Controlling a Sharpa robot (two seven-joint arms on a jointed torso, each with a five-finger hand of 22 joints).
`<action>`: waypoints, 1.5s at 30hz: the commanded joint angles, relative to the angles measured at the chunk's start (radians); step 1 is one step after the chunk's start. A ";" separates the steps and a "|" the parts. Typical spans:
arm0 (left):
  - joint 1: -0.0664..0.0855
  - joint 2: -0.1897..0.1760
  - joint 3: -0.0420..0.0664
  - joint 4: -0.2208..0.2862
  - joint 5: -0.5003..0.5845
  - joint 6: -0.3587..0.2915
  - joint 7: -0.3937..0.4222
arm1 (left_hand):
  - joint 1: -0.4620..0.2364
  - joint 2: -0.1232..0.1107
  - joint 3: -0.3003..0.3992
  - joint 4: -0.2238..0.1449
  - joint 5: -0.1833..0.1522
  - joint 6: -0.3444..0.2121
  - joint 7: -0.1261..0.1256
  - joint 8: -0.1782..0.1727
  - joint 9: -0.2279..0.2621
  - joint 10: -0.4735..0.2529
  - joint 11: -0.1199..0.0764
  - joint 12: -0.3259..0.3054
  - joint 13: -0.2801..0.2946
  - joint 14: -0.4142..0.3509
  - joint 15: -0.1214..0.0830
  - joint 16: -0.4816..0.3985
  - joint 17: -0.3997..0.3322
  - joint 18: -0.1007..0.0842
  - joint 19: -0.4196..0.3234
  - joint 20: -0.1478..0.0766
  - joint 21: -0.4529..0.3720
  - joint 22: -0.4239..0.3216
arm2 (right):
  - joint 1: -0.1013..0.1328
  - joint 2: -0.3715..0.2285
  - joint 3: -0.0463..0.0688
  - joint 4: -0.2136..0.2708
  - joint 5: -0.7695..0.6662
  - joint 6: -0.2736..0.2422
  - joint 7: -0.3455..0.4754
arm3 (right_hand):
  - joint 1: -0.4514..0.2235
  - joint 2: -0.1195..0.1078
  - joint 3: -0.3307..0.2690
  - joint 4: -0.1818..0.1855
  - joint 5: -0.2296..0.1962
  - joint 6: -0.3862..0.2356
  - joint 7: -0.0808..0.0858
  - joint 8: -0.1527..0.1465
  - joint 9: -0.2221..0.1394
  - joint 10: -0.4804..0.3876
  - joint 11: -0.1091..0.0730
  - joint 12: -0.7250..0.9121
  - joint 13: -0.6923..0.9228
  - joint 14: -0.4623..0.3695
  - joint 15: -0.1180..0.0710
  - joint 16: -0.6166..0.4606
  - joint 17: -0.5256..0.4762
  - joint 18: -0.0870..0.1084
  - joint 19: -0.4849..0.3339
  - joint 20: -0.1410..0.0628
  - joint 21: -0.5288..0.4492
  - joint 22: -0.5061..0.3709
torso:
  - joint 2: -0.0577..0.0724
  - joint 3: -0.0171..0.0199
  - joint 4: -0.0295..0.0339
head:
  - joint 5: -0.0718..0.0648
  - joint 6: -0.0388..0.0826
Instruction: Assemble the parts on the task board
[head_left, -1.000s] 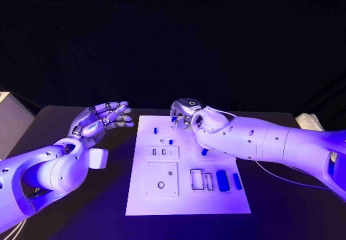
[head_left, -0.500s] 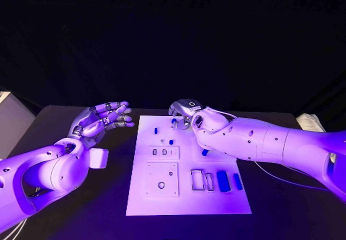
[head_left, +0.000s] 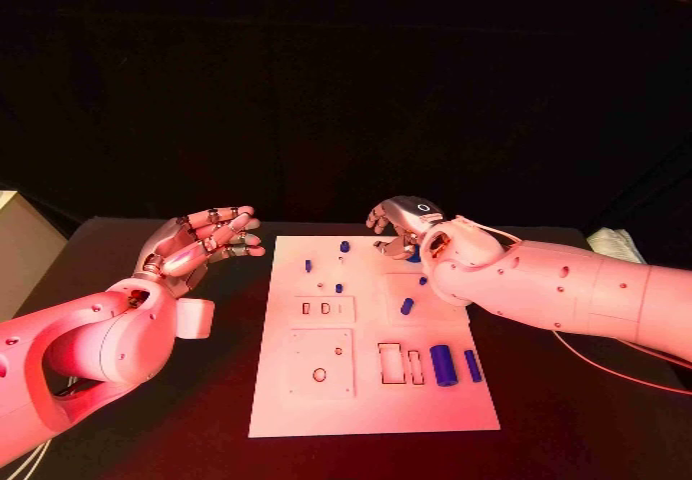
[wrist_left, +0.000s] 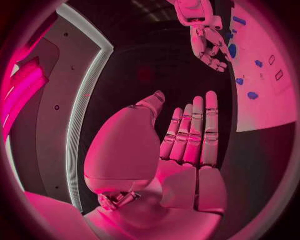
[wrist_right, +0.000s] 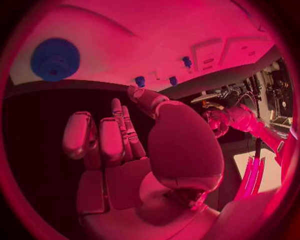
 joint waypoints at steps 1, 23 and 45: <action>0.003 -0.001 0.001 -0.001 0.001 0.023 0.006 | -0.010 0.000 0.002 -0.002 -0.003 -0.005 0.036 0.004 0.001 -0.008 -0.002 0.005 -0.002 -0.007 -0.001 0.007 0.002 0.008 -0.006 0.002 0.007 0.001 | 0.004 -0.050 0.004 0.045 0.081 -0.034 0.023 | -0.010 -0.010 -0.003 0.013 0.011 0.016 0.003 0.000 0.004 0.048 -0.005 0.017 0.007 0.015 -0.005 0.014 0.018 -0.002 0.016 -0.003 0.015 0.024 | -0.002 0.0032 -0.0075 | -0.001 0.003; 0.002 0.002 0.000 -0.008 0.001 0.031 0.006 | -0.009 0.000 0.002 -0.003 -0.003 -0.005 0.035 0.004 0.001 -0.009 -0.002 0.005 -0.001 -0.008 -0.001 0.009 0.002 0.008 -0.007 0.002 0.009 0.002 | 0.008 -0.121 0.008 0.000 0.191 0.151 -0.020 | 0.100 0.024 -0.425 0.217 0.062 -0.011 -0.011 0.034 0.044 0.326 -0.033 1.312 1.333 0.084 -0.023 0.226 0.406 -0.054 0.160 -0.021 0.170 0.267 | 0.001 0.0083 -0.0073 | -0.002 0.002; 0.002 0.004 0.000 -0.013 0.001 0.029 0.006 | -0.009 0.000 0.002 -0.003 -0.003 -0.005 0.035 0.004 0.001 -0.009 -0.002 0.005 -0.001 -0.008 -0.001 0.009 0.002 0.008 -0.007 0.002 0.009 0.002 | 0.006 -0.072 0.008 -0.062 0.250 0.188 -0.044 | 0.135 0.035 -0.432 0.285 0.103 -0.005 -0.005 0.039 0.043 0.407 -0.025 1.430 1.457 0.103 -0.012 0.264 0.507 -0.073 0.211 -0.010 0.227 0.345 | 0.006 0.0126 -0.0039 | 0.000 -0.011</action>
